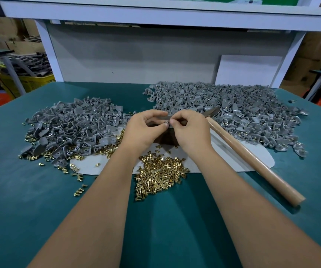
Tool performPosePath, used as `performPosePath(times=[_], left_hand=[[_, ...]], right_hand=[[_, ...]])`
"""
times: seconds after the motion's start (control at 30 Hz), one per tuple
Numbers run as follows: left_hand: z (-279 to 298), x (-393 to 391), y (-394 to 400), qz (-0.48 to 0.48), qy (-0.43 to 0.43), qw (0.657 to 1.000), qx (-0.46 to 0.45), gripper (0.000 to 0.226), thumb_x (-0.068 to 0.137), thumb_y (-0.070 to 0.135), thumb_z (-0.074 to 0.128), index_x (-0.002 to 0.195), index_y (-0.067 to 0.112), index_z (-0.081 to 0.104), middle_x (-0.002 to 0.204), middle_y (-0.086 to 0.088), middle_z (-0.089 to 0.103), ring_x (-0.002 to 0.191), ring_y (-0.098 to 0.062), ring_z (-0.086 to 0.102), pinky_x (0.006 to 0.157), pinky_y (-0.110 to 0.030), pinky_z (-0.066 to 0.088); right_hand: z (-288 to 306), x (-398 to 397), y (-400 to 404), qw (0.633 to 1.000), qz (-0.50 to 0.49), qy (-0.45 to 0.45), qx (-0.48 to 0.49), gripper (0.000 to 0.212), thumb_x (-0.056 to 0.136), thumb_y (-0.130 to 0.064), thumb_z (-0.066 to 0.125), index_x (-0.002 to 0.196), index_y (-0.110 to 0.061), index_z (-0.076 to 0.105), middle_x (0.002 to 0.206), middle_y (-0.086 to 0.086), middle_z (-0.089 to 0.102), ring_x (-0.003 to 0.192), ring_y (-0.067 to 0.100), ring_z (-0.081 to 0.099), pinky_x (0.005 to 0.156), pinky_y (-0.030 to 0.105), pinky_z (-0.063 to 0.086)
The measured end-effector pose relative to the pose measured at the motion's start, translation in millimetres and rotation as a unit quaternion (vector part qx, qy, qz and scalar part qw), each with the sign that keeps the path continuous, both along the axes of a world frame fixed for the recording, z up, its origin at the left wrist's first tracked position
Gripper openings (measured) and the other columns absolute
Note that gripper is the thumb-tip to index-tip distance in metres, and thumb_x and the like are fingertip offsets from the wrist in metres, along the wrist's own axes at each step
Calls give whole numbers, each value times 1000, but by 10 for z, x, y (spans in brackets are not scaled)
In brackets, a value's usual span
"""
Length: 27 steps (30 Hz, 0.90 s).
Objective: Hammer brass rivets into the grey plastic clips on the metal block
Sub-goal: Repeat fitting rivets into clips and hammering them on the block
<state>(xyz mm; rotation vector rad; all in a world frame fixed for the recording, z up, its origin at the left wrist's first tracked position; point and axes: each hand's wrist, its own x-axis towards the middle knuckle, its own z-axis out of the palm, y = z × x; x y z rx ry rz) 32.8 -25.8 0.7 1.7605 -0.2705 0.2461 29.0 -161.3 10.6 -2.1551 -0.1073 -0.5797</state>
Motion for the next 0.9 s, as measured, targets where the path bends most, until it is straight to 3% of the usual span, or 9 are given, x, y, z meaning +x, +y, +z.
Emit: performPosePath(times=[0.17, 0.37, 0.7, 0.9], left_hand=[[2, 4, 5, 0, -1, 1000, 8, 26, 85, 9, 74, 108, 21, 72, 87, 4, 76, 95, -4, 69, 89, -25, 53], [21, -10, -14, -3, 7, 1000, -3, 28, 86, 9, 74, 113, 15, 71, 90, -2, 76, 91, -3, 69, 86, -23, 54], [40, -27, -10, -2, 15, 1000, 3, 29, 87, 9, 71, 116, 16, 70, 90, -2, 76, 92, -5, 69, 89, -34, 57], [21, -9, -6, 3, 10, 1000, 13, 29, 87, 10, 72, 115, 19, 71, 90, 2, 76, 94, -3, 69, 89, -28, 56]], right_hand=[[41, 17, 32, 997, -34, 13, -62, 23, 89, -20, 63, 70, -31, 58, 86, -8, 63, 80, 16, 57, 69, 32, 49], [71, -18, 54, 992, -48, -5, -118, 18, 89, -22, 62, 73, -31, 60, 89, -10, 61, 85, 15, 55, 67, 28, 43], [137, -22, 68, 997, -38, 54, -32, 27, 86, -17, 63, 63, -29, 58, 73, -8, 64, 74, 16, 60, 66, 30, 51], [128, -17, 51, 998, -34, 59, -14, 29, 87, -18, 64, 62, -29, 56, 73, -10, 63, 73, 12, 59, 65, 28, 48]])
